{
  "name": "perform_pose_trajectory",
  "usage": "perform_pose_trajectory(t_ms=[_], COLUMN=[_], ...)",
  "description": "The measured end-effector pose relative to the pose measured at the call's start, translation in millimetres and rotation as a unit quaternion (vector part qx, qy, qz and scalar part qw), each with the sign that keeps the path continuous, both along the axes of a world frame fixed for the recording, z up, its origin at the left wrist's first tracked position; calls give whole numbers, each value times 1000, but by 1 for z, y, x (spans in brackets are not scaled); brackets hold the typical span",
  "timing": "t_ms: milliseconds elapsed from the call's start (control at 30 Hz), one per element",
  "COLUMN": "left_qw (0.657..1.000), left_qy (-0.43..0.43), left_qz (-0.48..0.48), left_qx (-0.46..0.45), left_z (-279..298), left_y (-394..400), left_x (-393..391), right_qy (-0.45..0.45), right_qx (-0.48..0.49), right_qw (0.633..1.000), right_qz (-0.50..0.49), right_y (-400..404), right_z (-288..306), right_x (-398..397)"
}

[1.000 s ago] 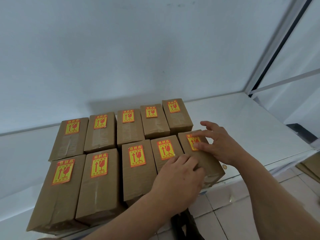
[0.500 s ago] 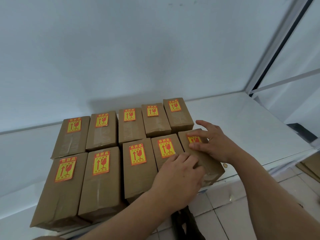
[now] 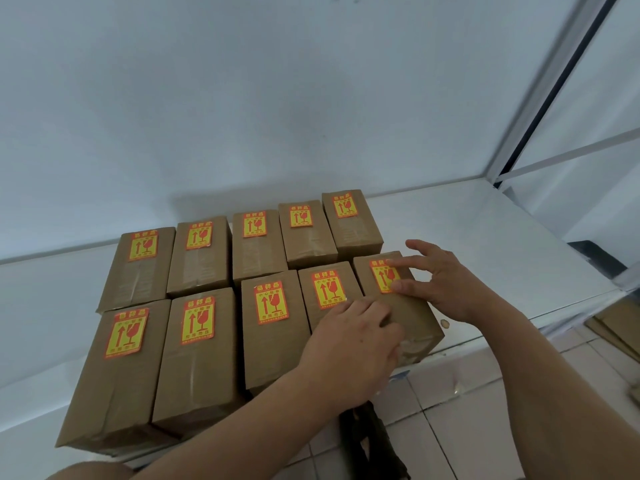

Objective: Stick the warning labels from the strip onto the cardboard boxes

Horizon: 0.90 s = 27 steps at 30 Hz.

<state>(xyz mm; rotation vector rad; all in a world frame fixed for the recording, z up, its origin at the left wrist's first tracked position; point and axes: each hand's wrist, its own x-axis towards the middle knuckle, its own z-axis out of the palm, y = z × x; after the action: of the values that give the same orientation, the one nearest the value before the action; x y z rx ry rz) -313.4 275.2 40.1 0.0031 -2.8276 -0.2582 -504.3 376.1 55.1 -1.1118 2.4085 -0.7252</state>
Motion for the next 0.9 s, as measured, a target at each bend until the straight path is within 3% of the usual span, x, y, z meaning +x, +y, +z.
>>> perform_pose_trajectory(t_ms=[367, 633, 900], left_qw=[1000, 1000, 999], left_qy=[4, 6, -47], left_qz=[3, -1, -12], left_qx=[-7, -11, 7], left_z=[0, 2, 9], left_y=[0, -1, -4], left_x=[0, 1, 5], right_qy=[7, 31, 31], right_qx=[-27, 6, -20], right_qw=[1000, 999, 999], right_qz=[6, 24, 18], right_y=[-6, -14, -13], right_z=[1, 4, 9], right_x=[8, 13, 18])
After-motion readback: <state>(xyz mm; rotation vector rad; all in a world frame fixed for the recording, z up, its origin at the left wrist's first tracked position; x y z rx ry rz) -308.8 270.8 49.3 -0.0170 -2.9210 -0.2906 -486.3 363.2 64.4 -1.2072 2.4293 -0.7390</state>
